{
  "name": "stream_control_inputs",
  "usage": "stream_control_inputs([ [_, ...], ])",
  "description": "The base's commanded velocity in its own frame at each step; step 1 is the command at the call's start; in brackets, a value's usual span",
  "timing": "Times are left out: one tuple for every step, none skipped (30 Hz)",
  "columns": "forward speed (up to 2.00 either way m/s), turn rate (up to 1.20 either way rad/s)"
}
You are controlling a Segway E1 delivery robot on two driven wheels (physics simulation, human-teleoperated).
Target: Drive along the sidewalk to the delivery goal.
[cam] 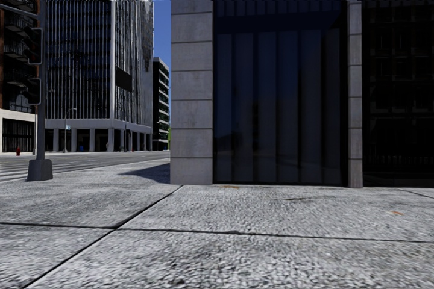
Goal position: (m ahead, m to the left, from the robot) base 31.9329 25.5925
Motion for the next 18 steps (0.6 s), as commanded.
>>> stream_control_inputs([
  [1.36,0.48],
  [1.36,0.48],
  [1.37,0.48],
  [1.37,0.48],
  [1.37,0.48],
  [1.37,0.48],
  [1.37,0.48],
  [1.37,0.48],
  [1.38,0.48],
  [1.38,0.48],
  [1.38,0.48],
  [1.38,0.48],
  [1.39,0.48],
  [1.39,0.48],
  [1.39,0.48],
  [1.39,0.48],
  [1.40,0.48],
  [1.40,0.48],
])
